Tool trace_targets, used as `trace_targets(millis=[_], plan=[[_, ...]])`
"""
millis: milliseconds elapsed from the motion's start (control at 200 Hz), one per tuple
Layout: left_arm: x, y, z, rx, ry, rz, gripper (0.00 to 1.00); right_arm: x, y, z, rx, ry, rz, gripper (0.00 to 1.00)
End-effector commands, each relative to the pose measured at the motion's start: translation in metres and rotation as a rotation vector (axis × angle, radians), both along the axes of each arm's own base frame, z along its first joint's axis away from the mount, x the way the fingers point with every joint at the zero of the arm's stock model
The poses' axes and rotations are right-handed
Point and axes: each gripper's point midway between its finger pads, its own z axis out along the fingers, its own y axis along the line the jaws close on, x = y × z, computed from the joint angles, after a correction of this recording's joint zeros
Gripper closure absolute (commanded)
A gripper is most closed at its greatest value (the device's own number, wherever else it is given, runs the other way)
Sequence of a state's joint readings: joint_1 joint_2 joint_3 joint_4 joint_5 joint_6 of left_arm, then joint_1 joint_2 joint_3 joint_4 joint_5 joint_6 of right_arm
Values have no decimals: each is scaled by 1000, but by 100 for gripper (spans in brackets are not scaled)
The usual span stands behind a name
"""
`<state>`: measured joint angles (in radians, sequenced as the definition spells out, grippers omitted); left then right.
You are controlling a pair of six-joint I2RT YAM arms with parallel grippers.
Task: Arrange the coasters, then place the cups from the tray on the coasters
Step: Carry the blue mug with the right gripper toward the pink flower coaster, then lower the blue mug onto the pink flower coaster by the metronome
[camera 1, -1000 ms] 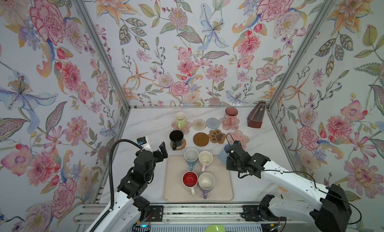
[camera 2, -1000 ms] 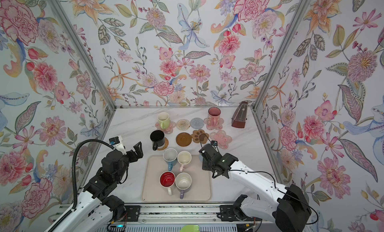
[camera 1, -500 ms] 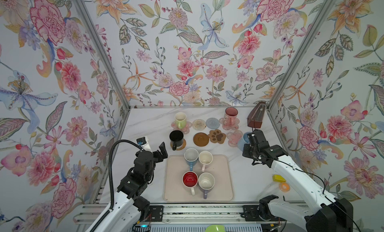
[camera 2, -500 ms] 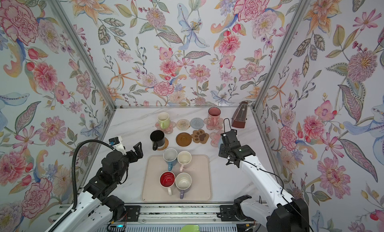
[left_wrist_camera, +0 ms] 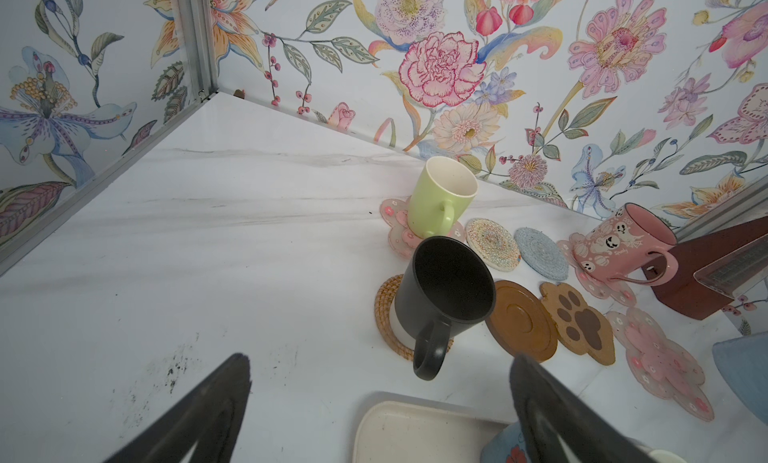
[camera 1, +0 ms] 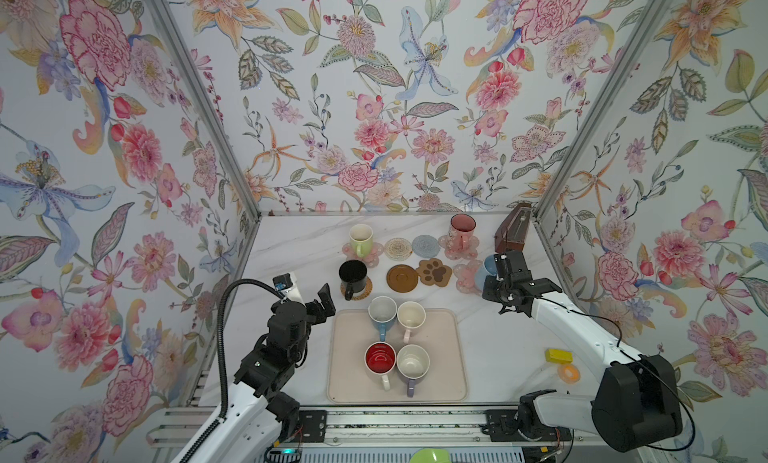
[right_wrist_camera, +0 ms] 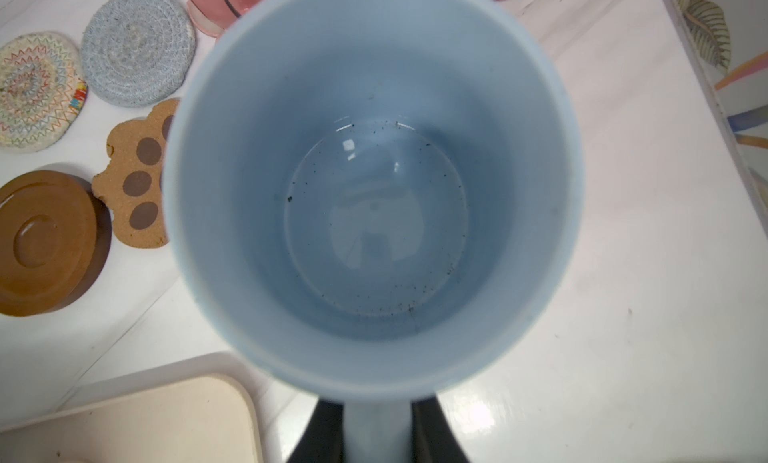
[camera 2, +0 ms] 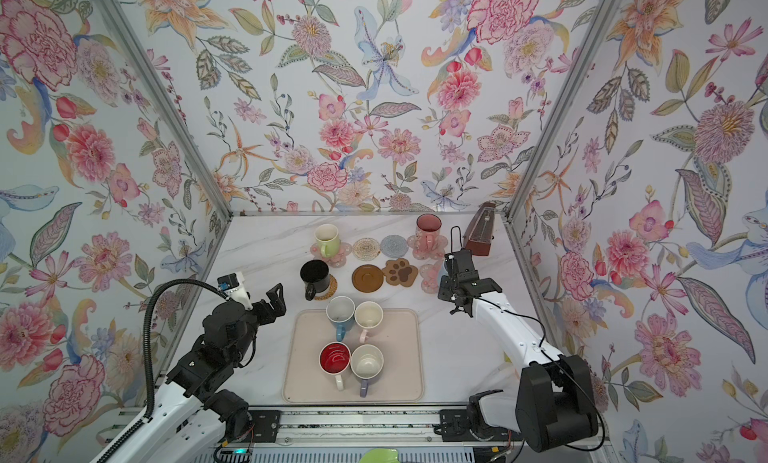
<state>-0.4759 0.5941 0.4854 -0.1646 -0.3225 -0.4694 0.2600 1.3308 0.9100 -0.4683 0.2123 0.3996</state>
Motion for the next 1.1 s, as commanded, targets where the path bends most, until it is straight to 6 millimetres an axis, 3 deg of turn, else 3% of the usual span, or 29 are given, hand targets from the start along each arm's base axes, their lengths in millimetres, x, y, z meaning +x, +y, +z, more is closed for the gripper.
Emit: trace_targets(millis=[0, 440, 1096], plan=[[-2, 9, -3, 8, 11, 36, 1, 46, 8, 40, 23, -189, 13, 100], [-1, 9, 0, 0, 14, 40, 1, 89, 15, 8, -16, -156, 44, 100], [-3, 11, 0, -3, 16, 49, 1, 94, 20, -18, -3, -133, 56, 100]])
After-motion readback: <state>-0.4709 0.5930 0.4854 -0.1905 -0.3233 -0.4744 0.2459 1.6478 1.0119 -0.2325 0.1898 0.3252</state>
